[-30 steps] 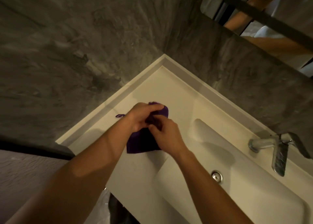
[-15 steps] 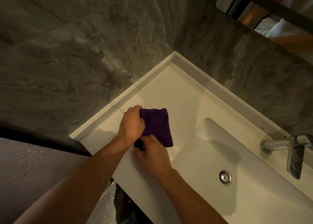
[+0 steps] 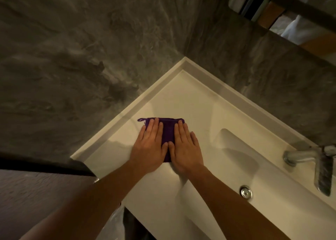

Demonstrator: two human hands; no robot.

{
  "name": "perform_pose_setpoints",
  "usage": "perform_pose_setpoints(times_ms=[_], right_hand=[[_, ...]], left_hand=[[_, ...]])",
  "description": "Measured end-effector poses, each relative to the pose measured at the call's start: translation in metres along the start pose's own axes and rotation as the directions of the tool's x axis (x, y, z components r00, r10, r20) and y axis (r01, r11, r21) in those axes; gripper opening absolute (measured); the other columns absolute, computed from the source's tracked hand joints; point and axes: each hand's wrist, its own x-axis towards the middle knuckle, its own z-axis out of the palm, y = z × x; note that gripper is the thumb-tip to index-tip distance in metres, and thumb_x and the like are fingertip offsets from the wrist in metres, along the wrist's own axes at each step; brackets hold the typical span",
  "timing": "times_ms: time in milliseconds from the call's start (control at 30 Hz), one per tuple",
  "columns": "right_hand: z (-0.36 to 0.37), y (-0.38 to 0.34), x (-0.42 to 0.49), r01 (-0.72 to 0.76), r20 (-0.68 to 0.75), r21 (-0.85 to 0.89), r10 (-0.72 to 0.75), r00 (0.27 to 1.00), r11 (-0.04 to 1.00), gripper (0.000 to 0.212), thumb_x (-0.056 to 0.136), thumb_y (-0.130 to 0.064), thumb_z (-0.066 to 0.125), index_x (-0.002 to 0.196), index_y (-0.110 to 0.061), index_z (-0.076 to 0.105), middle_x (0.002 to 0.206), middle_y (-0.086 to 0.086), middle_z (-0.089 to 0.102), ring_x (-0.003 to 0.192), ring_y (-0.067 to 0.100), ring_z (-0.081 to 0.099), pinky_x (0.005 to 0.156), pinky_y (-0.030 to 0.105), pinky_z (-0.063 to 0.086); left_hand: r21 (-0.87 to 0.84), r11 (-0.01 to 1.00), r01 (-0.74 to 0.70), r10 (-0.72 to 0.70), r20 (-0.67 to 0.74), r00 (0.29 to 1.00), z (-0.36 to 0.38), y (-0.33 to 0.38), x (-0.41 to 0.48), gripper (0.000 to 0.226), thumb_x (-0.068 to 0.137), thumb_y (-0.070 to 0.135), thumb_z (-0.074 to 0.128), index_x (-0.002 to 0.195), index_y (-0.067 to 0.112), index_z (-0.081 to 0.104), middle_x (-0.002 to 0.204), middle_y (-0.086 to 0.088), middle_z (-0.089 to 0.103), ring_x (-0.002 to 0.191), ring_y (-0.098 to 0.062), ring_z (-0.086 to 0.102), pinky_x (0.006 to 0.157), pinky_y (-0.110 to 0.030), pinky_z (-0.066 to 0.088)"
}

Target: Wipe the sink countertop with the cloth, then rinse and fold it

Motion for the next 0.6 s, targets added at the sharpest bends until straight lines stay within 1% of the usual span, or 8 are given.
perform_pose_setpoints(times_ms=[133, 233, 333, 400, 600], right_hand=[[0.000, 0.001, 0.018, -0.163, -0.054, 0.064, 0.166, 0.985, 0.985, 0.068, 0.107, -0.046, 0.010, 0.164, -0.015, -0.009, 0.174, 0.003, -0.010, 0.158, 0.015, -0.014, 0.129, 0.039, -0.002], [-0.003, 0.004, 0.040, -0.257, -0.068, 0.106, 0.265, 0.962, 0.960, 0.069, 0.106, -0.046, 0.012, 0.163, -0.015, -0.011, 0.173, 0.003, -0.012, 0.159, 0.016, -0.013, 0.129, 0.038, -0.003], [-0.008, 0.007, 0.063, -0.342, -0.078, 0.139, 0.355, 0.932, 0.929, 0.070, 0.106, -0.047, 0.013, 0.163, -0.015, -0.011, 0.173, 0.003, -0.013, 0.159, 0.017, -0.013, 0.129, 0.040, -0.002], [-0.010, 0.008, 0.078, -0.385, -0.081, 0.168, 0.402, 0.912, 0.908, 0.070, 0.106, -0.047, 0.013, 0.163, -0.014, -0.011, 0.173, 0.003, -0.013, 0.159, 0.018, -0.013, 0.129, 0.041, -0.001], [-0.013, 0.012, 0.114, -0.445, -0.103, 0.182, 0.467, 0.878, 0.877, 0.072, 0.106, -0.047, 0.014, 0.163, -0.011, -0.011, 0.173, 0.007, -0.011, 0.159, 0.021, -0.013, 0.129, 0.041, -0.003]], left_hand=[[0.078, 0.982, -0.172, 0.163, 0.110, 0.981, -0.005, -0.012, 0.047, 0.072, 0.104, 0.049, 0.020, 0.160, 0.003, 0.014, 0.169, -0.018, 0.018, 0.158, -0.029, 0.011, 0.128, -0.046, 0.011], [0.110, 0.962, -0.252, 0.231, 0.170, 0.958, -0.011, -0.015, 0.088, 0.074, 0.102, 0.050, 0.015, 0.160, 0.005, 0.006, 0.171, -0.015, 0.008, 0.158, -0.026, 0.003, 0.129, -0.043, 0.003], [0.180, 0.930, -0.320, 0.287, 0.187, 0.940, -0.013, -0.018, 0.125, 0.075, 0.101, 0.051, 0.011, 0.161, 0.006, 0.002, 0.171, -0.014, 0.003, 0.159, -0.023, 0.000, 0.129, -0.042, 0.002], [0.192, 0.913, -0.361, 0.321, 0.211, 0.923, -0.016, -0.021, 0.146, 0.075, 0.102, 0.052, 0.012, 0.161, 0.007, 0.001, 0.172, -0.013, 0.001, 0.158, -0.022, -0.002, 0.129, -0.041, 0.001], [0.217, 0.865, -0.452, 0.408, 0.218, 0.886, -0.020, -0.025, 0.189, 0.074, 0.102, 0.050, 0.010, 0.161, 0.006, 0.001, 0.171, -0.014, 0.002, 0.158, -0.023, -0.001, 0.129, -0.042, 0.004]])
